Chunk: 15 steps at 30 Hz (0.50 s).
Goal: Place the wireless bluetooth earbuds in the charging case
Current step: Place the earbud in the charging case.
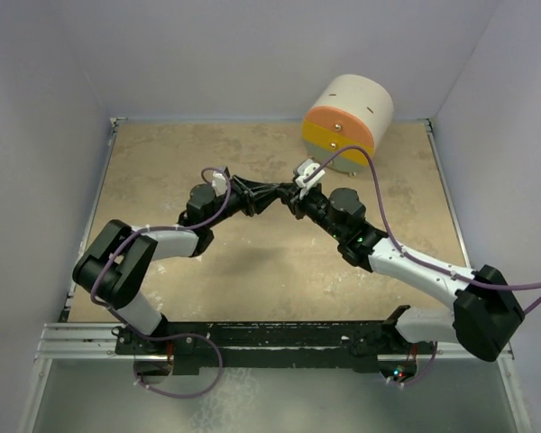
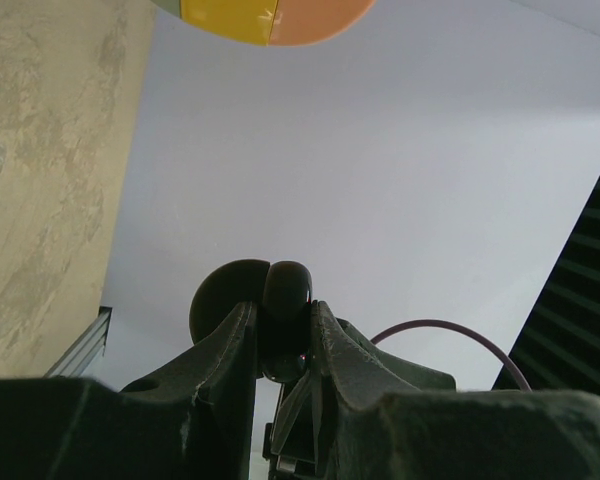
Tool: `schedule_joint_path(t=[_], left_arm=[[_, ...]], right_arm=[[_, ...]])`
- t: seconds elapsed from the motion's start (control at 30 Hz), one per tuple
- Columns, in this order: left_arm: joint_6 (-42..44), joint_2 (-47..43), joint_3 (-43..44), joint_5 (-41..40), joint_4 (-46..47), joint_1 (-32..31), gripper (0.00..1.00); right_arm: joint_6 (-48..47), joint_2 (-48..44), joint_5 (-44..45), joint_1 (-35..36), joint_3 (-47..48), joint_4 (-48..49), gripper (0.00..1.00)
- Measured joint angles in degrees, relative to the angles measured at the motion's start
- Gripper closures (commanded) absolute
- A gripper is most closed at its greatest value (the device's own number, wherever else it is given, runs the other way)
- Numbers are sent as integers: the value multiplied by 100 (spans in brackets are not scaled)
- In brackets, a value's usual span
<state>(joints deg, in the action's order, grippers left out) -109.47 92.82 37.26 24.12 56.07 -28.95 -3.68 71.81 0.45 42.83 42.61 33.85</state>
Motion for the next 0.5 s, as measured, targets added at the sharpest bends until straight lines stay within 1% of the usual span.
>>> schedule_joint_path(t=[0.5], left_arm=[[57,39,37,319,-55,4,100]], right_arm=[[-13,-133,-2,0,-87,-15,100]])
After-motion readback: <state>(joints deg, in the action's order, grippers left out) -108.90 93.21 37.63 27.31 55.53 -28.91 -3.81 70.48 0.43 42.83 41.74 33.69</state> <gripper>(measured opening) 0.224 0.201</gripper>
